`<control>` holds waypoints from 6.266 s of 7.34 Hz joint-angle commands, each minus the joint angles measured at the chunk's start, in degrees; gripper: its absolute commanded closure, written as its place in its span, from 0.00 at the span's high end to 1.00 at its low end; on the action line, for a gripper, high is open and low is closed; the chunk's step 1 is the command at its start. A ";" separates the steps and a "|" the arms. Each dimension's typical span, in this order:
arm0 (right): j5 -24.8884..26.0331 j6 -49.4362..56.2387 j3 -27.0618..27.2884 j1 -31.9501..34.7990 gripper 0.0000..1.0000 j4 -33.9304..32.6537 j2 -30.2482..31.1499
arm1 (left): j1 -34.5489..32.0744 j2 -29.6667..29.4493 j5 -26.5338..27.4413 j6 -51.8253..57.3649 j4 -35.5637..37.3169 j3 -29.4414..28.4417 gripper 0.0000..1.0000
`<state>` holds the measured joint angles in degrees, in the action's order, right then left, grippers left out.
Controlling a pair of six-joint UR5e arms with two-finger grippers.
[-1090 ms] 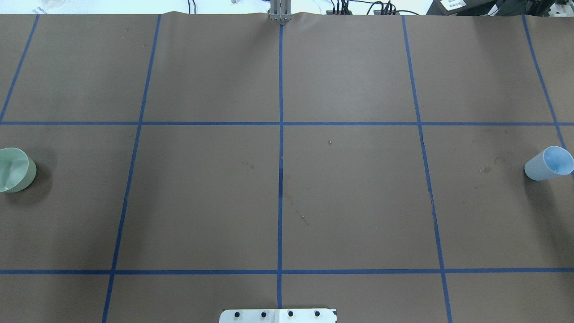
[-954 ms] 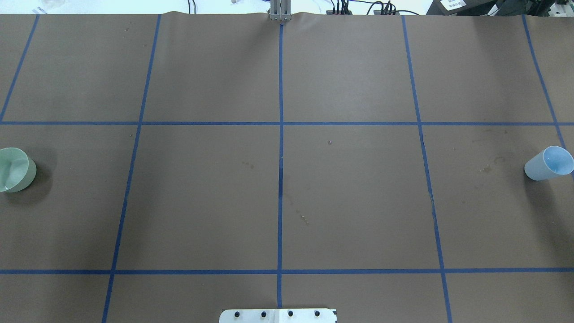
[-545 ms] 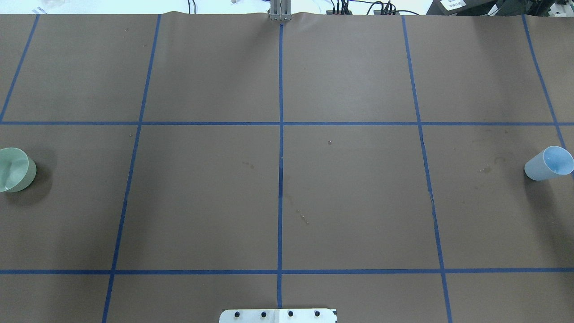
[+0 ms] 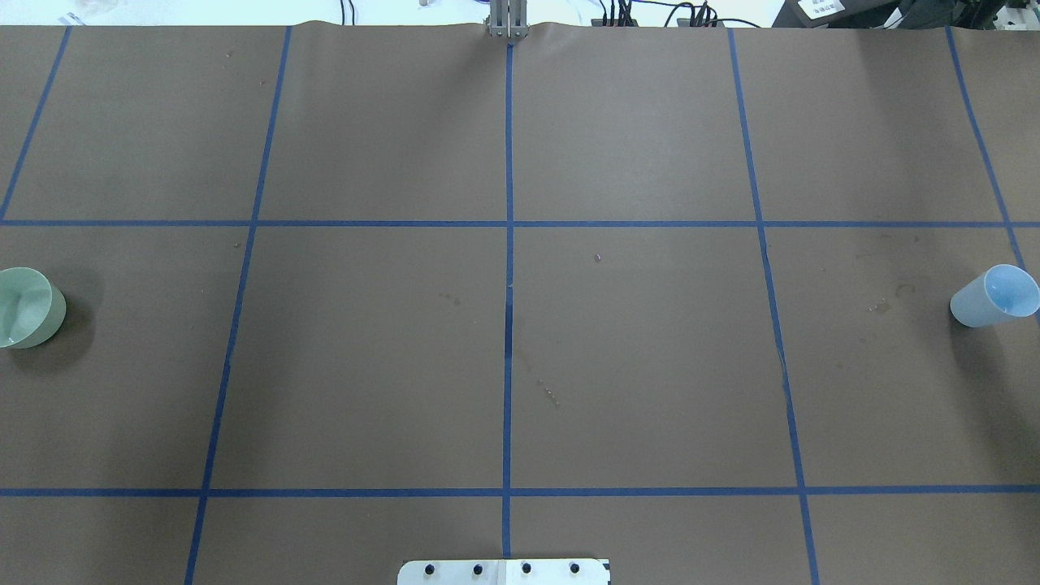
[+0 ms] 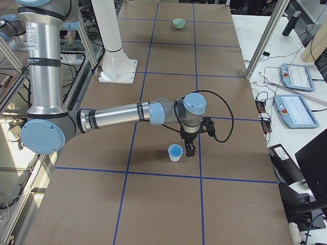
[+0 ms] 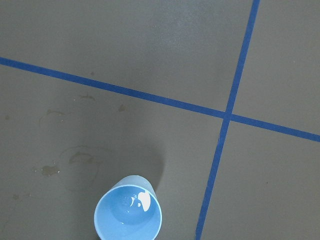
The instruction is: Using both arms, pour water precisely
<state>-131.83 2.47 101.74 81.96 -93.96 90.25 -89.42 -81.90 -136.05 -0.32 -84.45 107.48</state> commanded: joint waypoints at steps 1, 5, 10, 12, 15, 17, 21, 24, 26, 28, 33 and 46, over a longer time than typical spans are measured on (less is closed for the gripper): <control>0.08 0.68 0.39 -0.49 0.99 0.52 0.01 | 0.12 0.08 -0.01 -0.03 -0.01 0.18 1.00; 0.87 0.43 -3.04 -3.83 1.00 15.63 3.26 | 1.18 -0.10 -0.01 0.06 -0.10 -0.60 1.00; 0.08 -0.19 -3.04 -3.74 1.00 15.64 3.53 | 13.82 -0.80 0.43 -16.26 -25.68 -14.71 0.99; -0.27 -0.19 -2.86 -3.74 1.00 15.56 3.35 | 15.23 -4.56 0.43 -19.43 -30.33 -22.29 1.00; -0.36 -0.19 -2.51 -3.74 1.00 15.38 3.35 | 19.18 -5.98 0.52 -21.48 -31.20 -24.86 1.00; -0.80 -0.19 -2.42 -3.65 1.00 15.29 3.52 | 21.65 -6.08 2.53 -21.65 -35.85 -27.66 1.00; -0.80 -0.19 -1.02 -3.65 1.00 15.12 3.70 | 22.01 -7.04 2.19 -22.00 -36.85 -30.31 0.00; -0.80 -0.19 -0.05 -3.56 1.00 15.12 4.14 | 21.84 -9.24 -5.50 -22.35 -36.40 -27.00 0.00; -0.71 -0.19 -0.05 -3.30 1.00 15.03 4.05 | 23.49 -11.42 -6.60 -35.81 -33.77 -18.67 0.00; -0.71 -0.19 -0.14 -2.08 1.00 15.12 4.05 | 32.51 -15.80 -6.34 -57.49 -33.32 -10.74 0.00; -0.54 -0.10 -0.31 -0.66 1.00 15.12 3.96 | 55.74 -44.69 11.57 -80.28 -16.67 -14.03 0.00; -0.62 -0.10 -0.23 0.30 1.00 15.12 4.05 | 57.52 -53.36 14.49 -79.66 -20.92 -27.68 1.00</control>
<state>-132.44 2.31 101.52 82.25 -78.84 94.31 -31.66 -135.25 -121.62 -80.11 -104.97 79.70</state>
